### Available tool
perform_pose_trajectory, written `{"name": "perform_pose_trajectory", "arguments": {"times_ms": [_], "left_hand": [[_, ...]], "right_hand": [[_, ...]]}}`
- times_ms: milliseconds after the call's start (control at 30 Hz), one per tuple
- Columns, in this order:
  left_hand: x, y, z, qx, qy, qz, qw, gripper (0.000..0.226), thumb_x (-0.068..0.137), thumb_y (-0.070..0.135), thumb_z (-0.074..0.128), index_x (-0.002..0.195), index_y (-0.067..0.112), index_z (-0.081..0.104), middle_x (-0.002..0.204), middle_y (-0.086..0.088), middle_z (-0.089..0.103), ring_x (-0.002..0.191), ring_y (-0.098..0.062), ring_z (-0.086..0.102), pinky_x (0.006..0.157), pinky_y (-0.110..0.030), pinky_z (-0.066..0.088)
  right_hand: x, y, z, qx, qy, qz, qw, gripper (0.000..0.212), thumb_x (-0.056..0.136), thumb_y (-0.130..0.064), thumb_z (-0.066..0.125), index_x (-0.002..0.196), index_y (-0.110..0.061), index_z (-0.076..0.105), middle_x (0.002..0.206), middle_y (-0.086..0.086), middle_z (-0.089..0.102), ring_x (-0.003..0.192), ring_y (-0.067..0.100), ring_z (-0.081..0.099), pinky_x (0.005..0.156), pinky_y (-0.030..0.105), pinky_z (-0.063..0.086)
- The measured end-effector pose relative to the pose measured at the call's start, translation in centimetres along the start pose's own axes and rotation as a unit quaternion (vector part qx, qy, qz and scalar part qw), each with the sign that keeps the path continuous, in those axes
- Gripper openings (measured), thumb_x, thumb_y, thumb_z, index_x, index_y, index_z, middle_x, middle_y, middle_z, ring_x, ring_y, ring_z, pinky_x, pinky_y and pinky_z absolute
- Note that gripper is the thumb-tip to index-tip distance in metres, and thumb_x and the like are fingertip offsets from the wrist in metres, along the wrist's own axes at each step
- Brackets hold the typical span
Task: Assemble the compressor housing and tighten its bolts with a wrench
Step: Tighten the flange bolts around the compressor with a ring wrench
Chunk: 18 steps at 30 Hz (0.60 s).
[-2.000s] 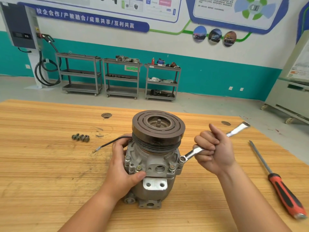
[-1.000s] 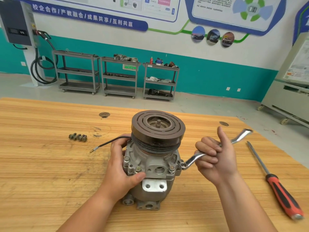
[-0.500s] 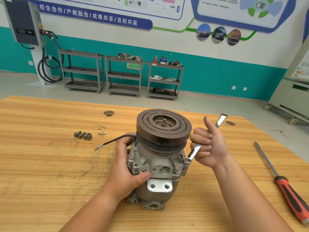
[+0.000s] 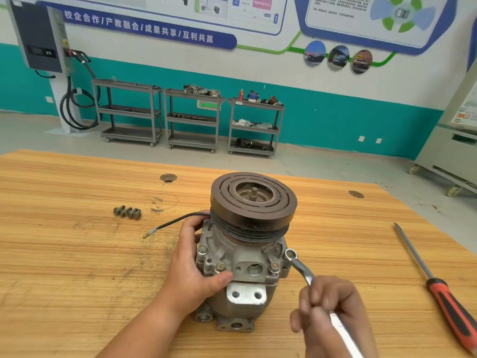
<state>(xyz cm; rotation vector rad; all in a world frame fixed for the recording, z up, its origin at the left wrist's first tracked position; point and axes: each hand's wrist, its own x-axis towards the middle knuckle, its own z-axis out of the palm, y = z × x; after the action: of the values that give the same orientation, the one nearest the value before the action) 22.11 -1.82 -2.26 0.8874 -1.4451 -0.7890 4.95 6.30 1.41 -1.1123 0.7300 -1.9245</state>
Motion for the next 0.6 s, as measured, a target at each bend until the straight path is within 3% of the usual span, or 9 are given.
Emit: {"name": "perform_pose_trajectory", "arguments": {"times_ms": [67, 100, 167, 300, 400, 467, 600], "left_hand": [[0.0, 0.0, 0.0, 0.000, 0.000, -0.001, 1.000, 0.103, 0.042, 0.085, 0.070, 0.122, 0.031, 0.037, 0.115, 0.021, 0.062, 0.106, -0.011, 0.063, 0.082, -0.018, 0.050], [0.0, 0.0, 0.0, 0.000, 0.000, -0.001, 1.000, 0.102, 0.042, 0.084, 0.070, 0.123, 0.031, 0.037, 0.115, 0.021, 0.062, 0.106, -0.011, 0.063, 0.082, -0.018, 0.050], [0.1, 0.1, 0.0, 0.001, 0.000, 0.000, 1.000, 0.100, 0.044, 0.083, 0.071, 0.124, 0.032, 0.037, 0.116, 0.019, 0.062, 0.107, -0.012, 0.063, 0.083, -0.019, 0.050], [0.0, 0.2, 0.0, 0.001, -0.001, 0.000, 1.000, 0.101, 0.045, 0.082, 0.072, 0.125, 0.032, 0.037, 0.116, 0.018, 0.061, 0.107, -0.012, 0.063, 0.083, -0.020, 0.051], [0.0, 0.3, 0.0, 0.013, -0.002, 0.003, 1.000, 0.102, 0.045, 0.083, 0.070, 0.124, 0.029, 0.036, 0.116, 0.020, 0.061, 0.106, -0.011, 0.063, 0.083, -0.022, 0.052], [0.0, 0.4, -0.1, 0.017, -0.003, 0.005, 1.000, 0.102, 0.045, 0.084, 0.069, 0.123, 0.029, 0.036, 0.115, 0.022, 0.061, 0.105, -0.008, 0.063, 0.082, -0.019, 0.051], [0.0, 0.6, -0.1, 0.022, -0.003, 0.005, 1.000, 0.101, 0.046, 0.085, 0.068, 0.124, 0.029, 0.036, 0.115, 0.023, 0.060, 0.105, -0.006, 0.062, 0.081, -0.015, 0.049]], "right_hand": [[-0.1, 0.3, 0.4, -0.042, -0.021, -0.054, 0.997, 0.041, 0.047, 0.009, 0.063, 0.053, -0.032, 0.061, 0.059, -0.014, 0.054, 0.049, 0.002, 0.052, 0.045, 0.014, 0.043], [0.3, 0.0, 0.2, -0.039, -0.020, -0.081, 0.996, 0.036, 0.050, 0.003, 0.071, 0.055, -0.031, 0.061, 0.060, -0.014, 0.054, 0.051, 0.002, 0.052, 0.048, 0.014, 0.044], [1.5, -1.4, -0.4, 0.010, 0.002, -0.099, 0.995, 0.024, 0.054, -0.028, 0.082, 0.051, -0.026, 0.058, 0.058, -0.011, 0.050, 0.048, 0.004, 0.047, 0.049, 0.013, 0.042], [5.8, -2.6, -2.2, 0.128, -0.024, 0.100, 0.986, 0.043, 0.050, -0.049, 0.076, 0.042, -0.025, 0.042, 0.050, -0.007, 0.036, 0.038, 0.006, 0.020, 0.037, 0.014, 0.028], [8.8, -2.1, -2.6, 0.218, -0.075, 0.255, 0.939, 0.048, 0.055, -0.052, 0.076, 0.044, -0.022, 0.040, 0.049, -0.008, 0.035, 0.038, 0.002, 0.013, 0.032, 0.012, 0.020], [10.3, -1.5, -2.9, 0.210, -0.105, 0.307, 0.922, 0.055, 0.065, -0.064, 0.065, 0.044, -0.022, 0.038, 0.047, -0.008, 0.035, 0.037, 0.001, 0.013, 0.031, 0.012, 0.020], [12.2, -0.1, -2.8, 0.194, -0.159, 0.383, 0.889, 0.051, 0.070, -0.064, 0.053, 0.049, -0.024, 0.028, 0.047, -0.009, 0.025, 0.034, 0.001, 0.013, 0.028, 0.011, 0.017]]}}
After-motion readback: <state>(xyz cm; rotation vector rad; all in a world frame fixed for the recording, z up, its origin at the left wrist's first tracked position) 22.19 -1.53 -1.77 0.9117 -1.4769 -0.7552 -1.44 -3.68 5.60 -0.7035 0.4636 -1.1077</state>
